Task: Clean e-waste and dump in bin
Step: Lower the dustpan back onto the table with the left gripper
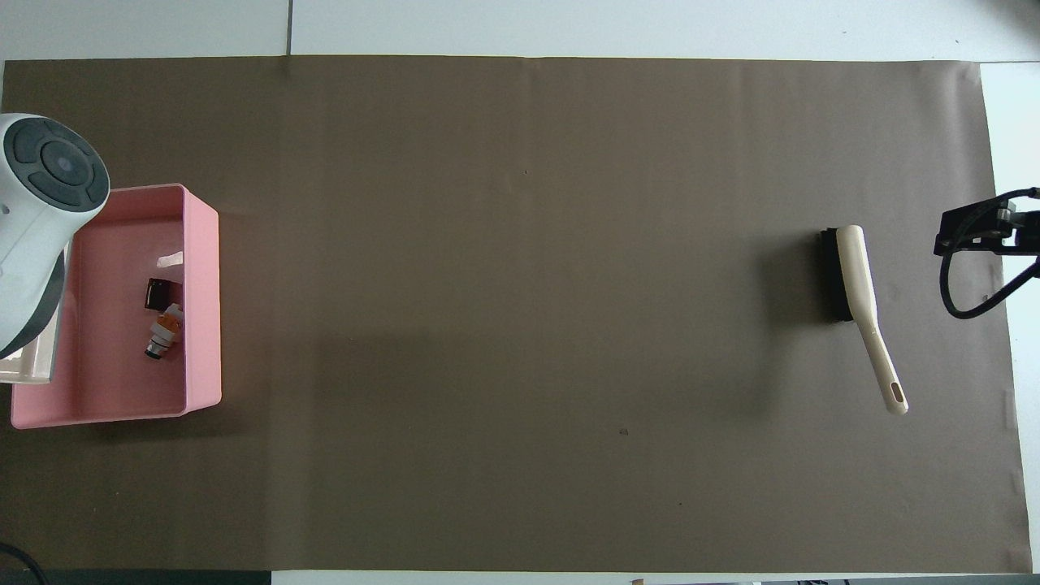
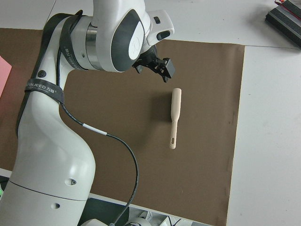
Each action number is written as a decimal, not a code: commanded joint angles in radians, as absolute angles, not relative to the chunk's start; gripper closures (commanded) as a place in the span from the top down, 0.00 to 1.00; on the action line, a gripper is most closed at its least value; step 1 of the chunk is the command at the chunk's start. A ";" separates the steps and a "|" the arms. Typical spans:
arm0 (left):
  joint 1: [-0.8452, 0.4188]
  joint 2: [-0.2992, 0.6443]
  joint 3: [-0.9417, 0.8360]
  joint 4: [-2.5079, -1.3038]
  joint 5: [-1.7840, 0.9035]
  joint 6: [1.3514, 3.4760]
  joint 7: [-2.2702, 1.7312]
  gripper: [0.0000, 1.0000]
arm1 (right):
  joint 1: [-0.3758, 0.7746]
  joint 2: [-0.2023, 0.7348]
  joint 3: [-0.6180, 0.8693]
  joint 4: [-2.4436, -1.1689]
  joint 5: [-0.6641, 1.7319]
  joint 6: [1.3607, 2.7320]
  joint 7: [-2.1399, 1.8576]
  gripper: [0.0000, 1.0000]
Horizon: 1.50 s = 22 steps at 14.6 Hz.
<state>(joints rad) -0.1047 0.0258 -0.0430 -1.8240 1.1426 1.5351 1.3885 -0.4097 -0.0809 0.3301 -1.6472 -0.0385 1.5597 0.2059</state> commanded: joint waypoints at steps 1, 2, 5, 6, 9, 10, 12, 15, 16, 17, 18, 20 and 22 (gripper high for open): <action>-0.136 0.018 -0.041 -1.799 0.969 1.546 1.417 0.00 | -0.417 -0.008 0.339 -1.530 -0.020 1.488 0.215 1.00; -0.138 0.018 -0.041 -1.787 0.884 1.549 1.419 0.00 | -0.416 -0.009 0.339 -1.531 -0.020 1.483 0.213 1.00; -0.167 0.002 -0.043 -1.805 0.695 1.569 1.416 0.00 | -0.372 -0.017 0.310 -1.532 -0.020 1.482 0.210 1.00; -0.201 0.002 -0.041 -1.812 0.643 1.571 1.405 0.00 | -0.303 -0.017 0.232 -1.532 -0.020 1.483 0.210 1.00; -0.297 0.011 -0.041 -1.865 0.537 1.595 1.269 0.00 | 0.001 -0.018 -0.074 -1.542 -0.018 1.482 0.212 1.00; -0.326 0.014 -0.041 -1.890 0.519 1.617 1.194 0.00 | 0.036 -0.020 -0.107 -1.543 -0.018 1.479 0.212 1.00; -0.380 0.018 -0.041 -1.952 0.505 1.667 1.093 0.00 | 0.046 -0.018 -0.113 -1.543 -0.018 1.479 0.212 1.00; -0.437 0.020 -0.043 -2.055 0.503 1.816 1.029 0.00 | 0.046 -0.020 -0.113 -1.545 -0.018 1.476 0.212 1.00; -0.455 0.021 -0.043 -2.092 0.503 1.872 1.029 0.01 | 0.046 -0.020 -0.112 -1.546 -0.018 1.474 0.212 1.00; -0.468 0.025 -0.041 -2.117 0.502 1.911 1.028 0.01 | 0.046 -0.020 -0.112 -1.546 -0.018 1.473 0.212 1.00; -0.469 0.038 -0.043 -2.123 0.500 1.923 1.026 0.01 | 0.046 -0.020 -0.113 -1.546 -0.018 1.471 0.212 1.00; -0.469 0.055 -0.041 -2.123 0.445 1.930 1.023 0.01 | 0.048 -0.020 -0.112 -1.546 -0.018 1.471 0.209 1.00; -0.477 0.095 -0.041 -2.121 0.439 1.959 1.013 0.01 | 0.048 -0.014 -0.110 -1.540 -0.018 1.462 0.183 1.00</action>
